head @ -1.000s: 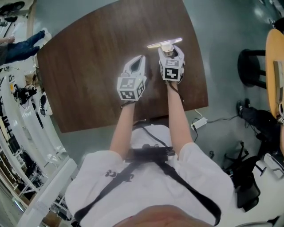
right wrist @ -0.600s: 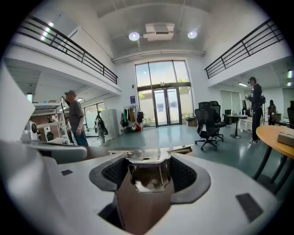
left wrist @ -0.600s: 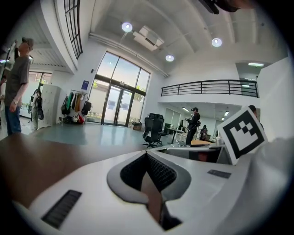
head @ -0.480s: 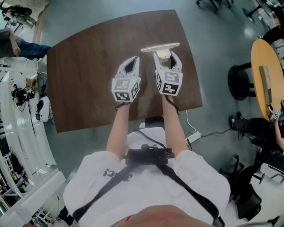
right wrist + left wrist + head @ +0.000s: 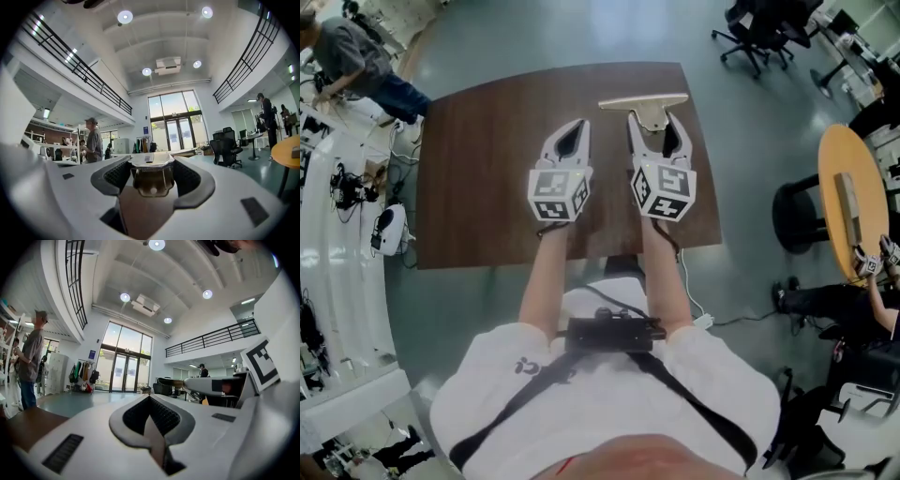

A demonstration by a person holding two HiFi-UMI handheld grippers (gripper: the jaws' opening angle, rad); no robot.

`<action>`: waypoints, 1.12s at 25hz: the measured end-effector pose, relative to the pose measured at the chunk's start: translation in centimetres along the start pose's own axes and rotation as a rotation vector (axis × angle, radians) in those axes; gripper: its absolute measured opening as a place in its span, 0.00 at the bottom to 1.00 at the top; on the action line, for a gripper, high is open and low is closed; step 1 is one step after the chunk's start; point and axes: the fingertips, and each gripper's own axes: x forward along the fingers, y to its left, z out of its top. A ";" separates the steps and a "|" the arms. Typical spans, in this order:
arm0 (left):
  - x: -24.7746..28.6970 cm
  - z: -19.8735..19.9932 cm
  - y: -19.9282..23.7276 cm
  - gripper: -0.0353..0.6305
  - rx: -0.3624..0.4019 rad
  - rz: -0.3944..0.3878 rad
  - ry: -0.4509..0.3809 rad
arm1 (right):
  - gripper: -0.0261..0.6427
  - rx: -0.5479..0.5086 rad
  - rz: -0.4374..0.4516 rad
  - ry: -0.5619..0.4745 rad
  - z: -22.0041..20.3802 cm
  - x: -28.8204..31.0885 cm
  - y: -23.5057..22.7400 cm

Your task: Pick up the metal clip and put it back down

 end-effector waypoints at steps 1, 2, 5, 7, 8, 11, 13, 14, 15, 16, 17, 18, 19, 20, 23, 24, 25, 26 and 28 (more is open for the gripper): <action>-0.7 0.8 0.2 0.05 -0.001 0.008 -0.011 | 0.48 0.001 0.012 -0.015 0.9 -0.3 0.7; -1.5 1.6 0.5 0.05 -0.001 0.018 -0.023 | 0.48 0.006 0.026 -0.028 1.7 -0.6 1.5; -4.2 3.5 1.5 0.05 0.000 0.053 -0.051 | 0.48 0.024 0.078 -0.059 3.7 -1.4 4.2; -6.0 4.3 2.3 0.05 0.005 0.073 -0.067 | 0.48 0.013 0.108 -0.080 4.7 -1.9 6.1; -6.8 4.7 2.6 0.05 0.009 0.084 -0.076 | 0.48 0.009 0.123 -0.090 5.0 -2.2 6.9; -9.2 5.5 3.6 0.05 0.025 0.121 -0.097 | 0.48 0.001 0.165 -0.109 5.7 -2.9 9.3; -10.8 6.2 4.4 0.05 0.032 0.145 -0.106 | 0.48 -0.002 0.190 -0.113 6.0 -3.1 11.0; -11.5 6.6 4.9 0.05 0.031 0.160 -0.110 | 0.48 -0.004 0.204 -0.114 6.2 -3.1 11.8; -12.2 7.0 5.3 0.05 0.029 0.173 -0.115 | 0.48 -0.005 0.217 -0.115 6.3 -3.2 12.6; -12.8 7.4 5.7 0.05 0.031 0.184 -0.122 | 0.48 -0.007 0.230 -0.115 6.4 -3.2 13.2; -13.3 7.7 5.9 0.05 0.038 0.196 -0.126 | 0.48 -0.008 0.241 -0.116 6.5 -3.3 13.8; -13.8 8.0 6.2 0.05 0.049 0.212 -0.127 | 0.48 -0.008 0.250 -0.116 6.5 -3.3 14.4; -14.3 8.2 6.5 0.05 0.060 0.232 -0.126 | 0.48 -0.008 0.258 -0.115 6.5 -3.3 14.9; -14.8 8.3 7.0 0.05 0.065 0.256 -0.125 | 0.48 -0.006 0.267 -0.113 6.5 -3.3 15.4; -16.6 8.4 8.6 0.05 0.048 0.314 -0.138 | 0.48 -0.006 0.295 -0.107 6.2 -3.1 17.2; -17.2 8.4 9.1 0.05 0.040 0.323 -0.144 | 0.48 -0.008 0.304 -0.105 6.1 -3.1 17.9; -17.7 8.3 9.6 0.05 0.035 0.332 -0.148 | 0.48 -0.011 0.311 -0.103 5.9 -3.0 18.4; -18.2 8.3 10.0 0.05 0.033 0.341 -0.150 | 0.48 -0.016 0.318 -0.101 5.8 -3.0 18.9; -19.0 8.1 10.7 0.05 0.034 0.356 -0.152 | 0.48 -0.022 0.329 -0.098 5.3 -2.8 19.8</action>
